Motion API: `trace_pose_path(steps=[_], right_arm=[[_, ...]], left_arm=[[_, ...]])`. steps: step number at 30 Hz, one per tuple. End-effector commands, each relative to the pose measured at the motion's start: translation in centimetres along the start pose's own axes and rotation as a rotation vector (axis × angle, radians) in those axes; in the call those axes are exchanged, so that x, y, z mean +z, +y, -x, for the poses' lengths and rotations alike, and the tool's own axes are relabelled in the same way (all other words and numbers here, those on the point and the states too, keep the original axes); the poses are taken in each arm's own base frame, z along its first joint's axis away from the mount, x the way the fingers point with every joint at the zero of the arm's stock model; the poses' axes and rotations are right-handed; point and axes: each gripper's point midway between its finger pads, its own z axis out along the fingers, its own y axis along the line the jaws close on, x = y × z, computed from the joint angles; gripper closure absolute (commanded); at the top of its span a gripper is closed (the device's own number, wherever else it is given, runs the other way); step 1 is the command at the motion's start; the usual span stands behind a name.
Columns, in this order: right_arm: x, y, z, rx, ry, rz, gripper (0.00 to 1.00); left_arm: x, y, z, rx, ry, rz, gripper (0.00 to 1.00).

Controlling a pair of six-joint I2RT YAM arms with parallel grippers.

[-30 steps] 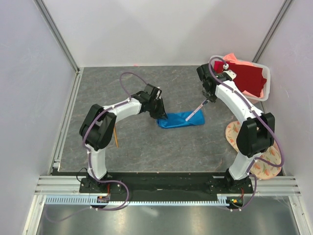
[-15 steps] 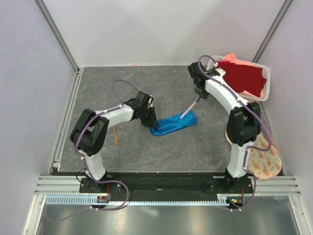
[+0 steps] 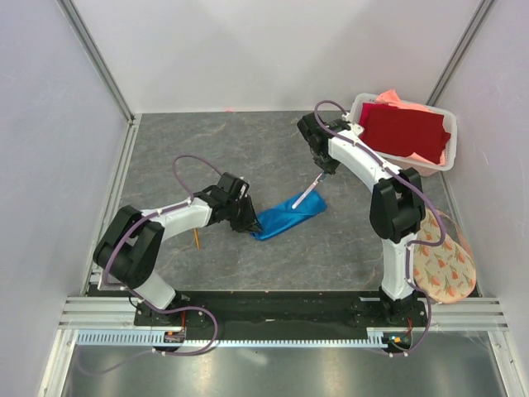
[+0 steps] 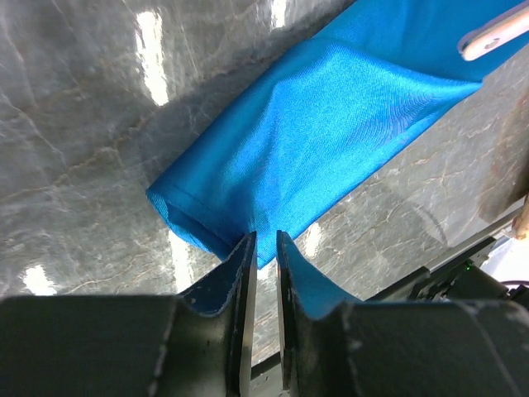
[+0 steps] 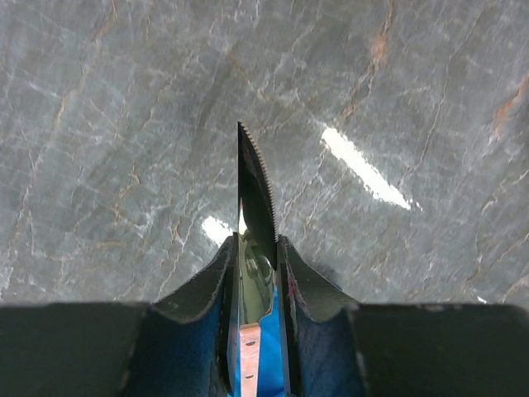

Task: Fold the napkin into a case and place the utensils inside
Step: Insert the knife into the folded napkin.

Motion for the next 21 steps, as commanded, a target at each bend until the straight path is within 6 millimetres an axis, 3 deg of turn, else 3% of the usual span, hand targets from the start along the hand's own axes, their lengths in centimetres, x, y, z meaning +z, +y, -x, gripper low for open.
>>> trace_pose_path(steps=[1,9,21], right_arm=[[-0.6,0.0,0.5,0.048,-0.028,-0.018,0.92],[0.3,-0.8,-0.5,0.036,-0.014,-0.056,0.91],[0.5,-1.8,-4.2,0.038,0.092,-0.081,0.91]], left_arm=[[-0.5,-1.6,1.1,-0.006,-0.057,-0.049,0.78],[-0.4,-1.3,0.7,-0.011,-0.051,-0.047,0.78],[-0.2,-0.7,-0.3,-0.010,-0.053,-0.046,0.78]])
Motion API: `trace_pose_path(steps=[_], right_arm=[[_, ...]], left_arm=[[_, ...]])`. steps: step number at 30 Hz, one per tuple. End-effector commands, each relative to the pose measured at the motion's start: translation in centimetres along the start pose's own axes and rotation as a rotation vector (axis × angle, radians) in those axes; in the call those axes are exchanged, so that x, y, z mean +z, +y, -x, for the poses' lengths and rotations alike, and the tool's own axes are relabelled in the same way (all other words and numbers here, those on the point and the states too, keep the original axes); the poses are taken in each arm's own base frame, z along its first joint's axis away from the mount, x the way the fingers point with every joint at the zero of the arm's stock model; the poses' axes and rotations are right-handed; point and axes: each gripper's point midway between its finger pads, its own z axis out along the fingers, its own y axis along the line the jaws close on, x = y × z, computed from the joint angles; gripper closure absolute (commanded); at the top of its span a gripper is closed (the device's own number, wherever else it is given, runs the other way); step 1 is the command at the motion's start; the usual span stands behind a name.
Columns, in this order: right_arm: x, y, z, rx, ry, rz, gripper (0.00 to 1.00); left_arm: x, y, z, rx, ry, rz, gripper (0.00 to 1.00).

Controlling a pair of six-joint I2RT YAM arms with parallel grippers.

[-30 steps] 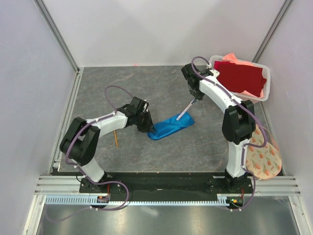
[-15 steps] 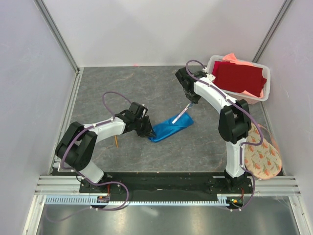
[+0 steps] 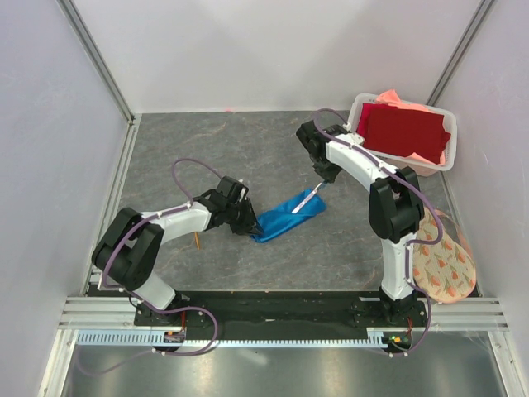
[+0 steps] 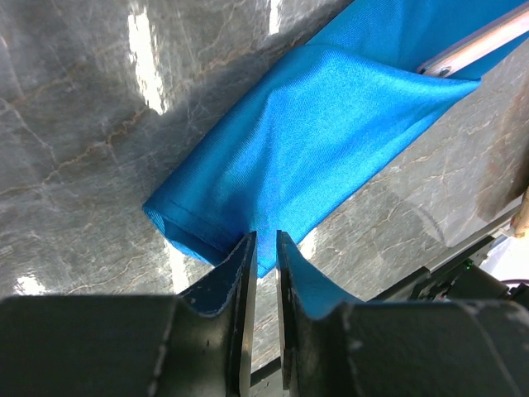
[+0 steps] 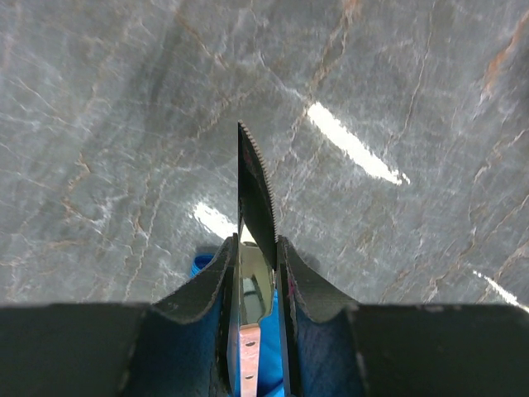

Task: Fold the napkin into a case and place the utensils inside
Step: Insert the knife into the folded napkin.

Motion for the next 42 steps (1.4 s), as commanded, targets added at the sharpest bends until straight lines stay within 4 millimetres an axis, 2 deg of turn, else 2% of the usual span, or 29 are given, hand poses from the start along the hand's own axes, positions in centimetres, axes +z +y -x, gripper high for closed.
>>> trace_pose_path(steps=[1,6,27,37,40,42], right_arm=[[-0.2,-0.1,-2.0,0.018,0.058,-0.009,0.90],[-1.0,0.4,-3.5,0.033,0.107,0.006,0.89],[-2.4,-2.5,-9.1,0.064,0.249,-0.062,0.85],[-3.1,-1.9,-10.8,0.072,0.294,-0.043,0.82],[-3.0,-2.1,-10.7,0.071,0.282,-0.042,0.80],[-3.0,-2.3,-10.5,0.070,0.274,-0.041,0.80]], left_arm=[[-0.5,-0.9,0.4,-0.010,-0.046,-0.026,0.78],[-0.3,-1.0,0.0,-0.009,-0.045,-0.029,0.78],[0.0,-1.7,-1.0,-0.007,-0.051,-0.026,0.78],[0.1,-1.7,-1.4,-0.007,-0.046,-0.027,0.78],[-1.0,-2.8,-1.1,0.022,-0.057,-0.058,0.76],[-2.9,-4.2,0.1,0.053,-0.099,-0.077,0.74]])
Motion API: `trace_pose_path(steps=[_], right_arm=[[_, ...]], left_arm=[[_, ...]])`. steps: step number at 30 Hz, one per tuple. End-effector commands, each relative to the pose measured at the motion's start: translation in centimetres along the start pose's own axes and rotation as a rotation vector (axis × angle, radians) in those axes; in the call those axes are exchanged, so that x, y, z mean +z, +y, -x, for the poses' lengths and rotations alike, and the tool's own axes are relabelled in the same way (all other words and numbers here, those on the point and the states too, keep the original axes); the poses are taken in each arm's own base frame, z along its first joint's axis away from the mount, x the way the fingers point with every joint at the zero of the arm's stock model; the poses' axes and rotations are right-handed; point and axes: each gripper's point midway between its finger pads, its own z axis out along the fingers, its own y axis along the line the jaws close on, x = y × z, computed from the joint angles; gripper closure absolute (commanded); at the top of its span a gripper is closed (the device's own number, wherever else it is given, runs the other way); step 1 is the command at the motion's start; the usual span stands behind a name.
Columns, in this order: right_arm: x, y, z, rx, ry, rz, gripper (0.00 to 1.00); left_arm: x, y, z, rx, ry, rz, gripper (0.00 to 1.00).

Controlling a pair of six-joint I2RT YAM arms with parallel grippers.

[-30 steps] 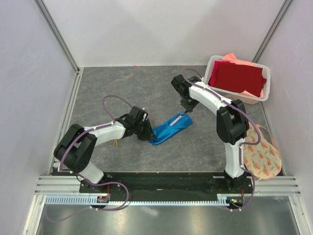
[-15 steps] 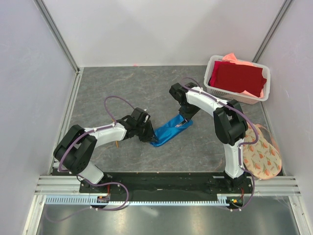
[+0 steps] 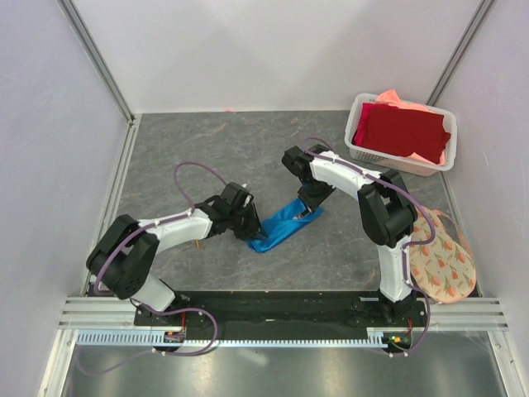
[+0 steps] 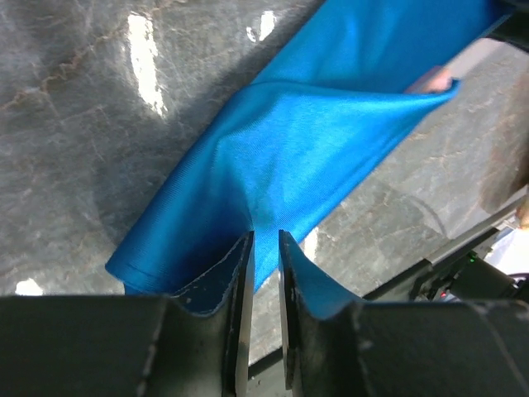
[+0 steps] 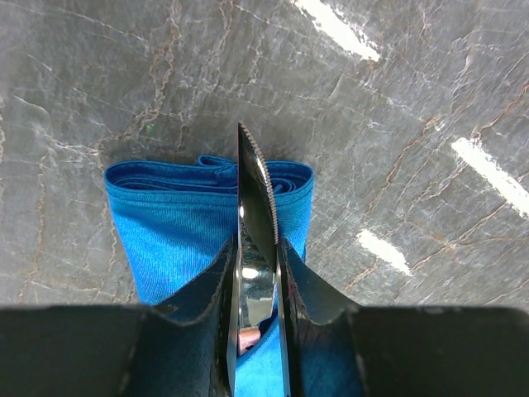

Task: Fold the napkin into a case and place the utensils inside
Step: Insert the knife into the folded napkin.

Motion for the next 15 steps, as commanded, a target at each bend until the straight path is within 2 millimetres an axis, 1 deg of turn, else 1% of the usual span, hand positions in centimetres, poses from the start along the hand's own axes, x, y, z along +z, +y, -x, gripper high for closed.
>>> trace_pose_path(steps=[1,2,3,4,5,6,7,11,15], right_arm=[[-1.5,-0.3,0.4,0.026,-0.005,0.035,0.80],[-1.5,-0.5,0.4,0.025,-0.004,0.031,0.80],[-1.6,-0.3,0.4,0.027,-0.004,0.038,0.80],[-1.6,-0.4,0.4,0.027,-0.006,0.038,0.80],[-1.7,-0.3,0.4,0.028,-0.004,0.041,0.80],[-1.6,-0.3,0.4,0.028,-0.004,0.040,0.80],[-1.6,-0.3,0.5,0.033,-0.004,0.041,0.80],[-1.8,-0.1,0.4,0.038,0.002,0.053,0.80],[-1.8,0.0,0.2,0.039,0.013,0.052,0.80]], left_arm=[[-3.7,-3.0,2.1,0.053,-0.084,-0.051,0.73],[-4.6,-3.7,2.5,0.067,-0.100,-0.059,0.73],[-5.1,-3.5,2.7,0.074,-0.116,-0.047,0.73],[-6.0,-3.8,2.9,0.078,-0.135,-0.053,0.73],[-6.2,-3.1,2.5,0.075,-0.127,-0.035,0.73],[-6.4,-3.0,2.4,0.074,-0.129,-0.033,0.74],[-6.5,-2.7,2.3,0.071,-0.126,-0.024,0.78],[-5.5,-0.6,0.7,0.040,-0.069,0.032,0.85],[-4.9,0.4,0.2,0.032,-0.047,0.068,0.88]])
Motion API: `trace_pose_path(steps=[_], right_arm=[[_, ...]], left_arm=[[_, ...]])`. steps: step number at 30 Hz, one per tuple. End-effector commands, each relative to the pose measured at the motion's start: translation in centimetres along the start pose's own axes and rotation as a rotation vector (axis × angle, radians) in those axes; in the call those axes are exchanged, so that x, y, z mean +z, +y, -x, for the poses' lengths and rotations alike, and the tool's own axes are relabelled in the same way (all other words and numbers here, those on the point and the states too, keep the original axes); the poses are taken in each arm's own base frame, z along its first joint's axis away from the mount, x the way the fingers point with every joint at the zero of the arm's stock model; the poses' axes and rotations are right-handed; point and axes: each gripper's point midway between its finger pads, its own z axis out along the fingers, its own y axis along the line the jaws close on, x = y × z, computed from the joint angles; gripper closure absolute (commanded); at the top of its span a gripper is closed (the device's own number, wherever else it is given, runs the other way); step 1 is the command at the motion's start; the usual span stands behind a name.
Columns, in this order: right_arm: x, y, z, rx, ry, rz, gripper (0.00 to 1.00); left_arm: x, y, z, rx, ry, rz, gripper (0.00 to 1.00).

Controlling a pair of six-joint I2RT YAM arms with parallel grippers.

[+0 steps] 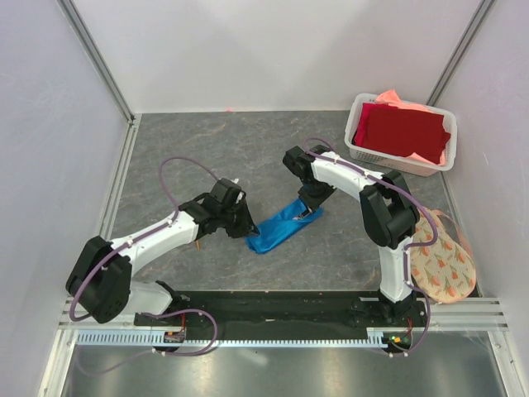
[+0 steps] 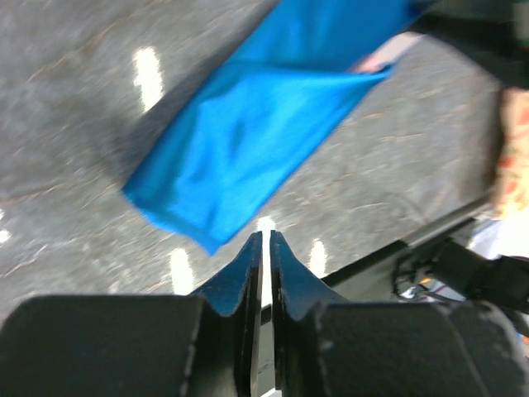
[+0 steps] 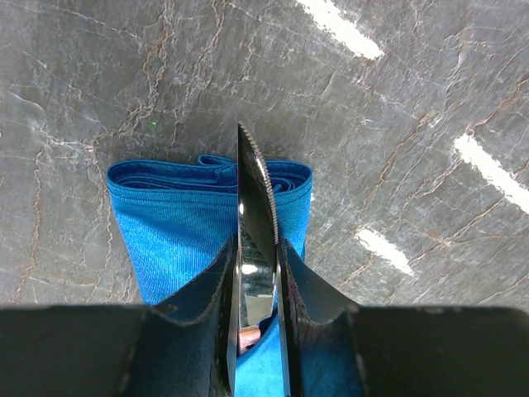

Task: Fold the napkin into a case and place the utensils inside
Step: Insert the knife into the folded napkin.

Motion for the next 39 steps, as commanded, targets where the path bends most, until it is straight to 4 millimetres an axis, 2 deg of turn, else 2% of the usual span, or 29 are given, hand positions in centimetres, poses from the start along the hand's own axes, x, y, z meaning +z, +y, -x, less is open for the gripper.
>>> trace_pose_path(steps=[1,6,11,22,25,28,32,36,39], right_arm=[[-1.7,0.3,0.2,0.036,0.012,0.045,0.80],[-1.6,0.2,-0.3,0.036,0.033,0.042,0.79],[-1.9,0.6,-0.4,0.036,0.036,0.052,0.80],[-2.0,0.3,-3.1,0.022,0.090,0.041,0.79],[-1.8,0.1,-2.8,0.020,0.076,0.036,0.79],[-1.6,-0.2,-2.7,0.018,0.078,0.037,0.78],[-1.5,-0.5,-2.7,0.019,0.081,0.034,0.78],[-1.7,-0.3,-2.5,0.026,0.083,0.047,0.77],[-1.8,-0.3,-2.4,0.027,0.084,0.051,0.77]], left_arm=[[0.8,2.5,-1.1,0.007,0.039,0.085,0.88],[2.1,3.0,-1.0,0.012,0.048,0.104,0.88],[2.7,4.0,-2.0,0.003,0.066,0.113,0.89],[3.3,4.3,-2.7,-0.006,0.056,0.074,0.89],[2.7,3.4,-2.1,0.013,0.039,0.052,0.88],[0.9,2.2,-0.6,0.026,-0.012,0.047,0.80],[-1.4,1.4,0.4,0.023,-0.055,0.051,0.77],[-1.4,3.9,-0.9,-0.023,-0.012,0.155,0.89],[-0.7,5.6,-2.0,-0.052,0.025,0.211,0.91]])
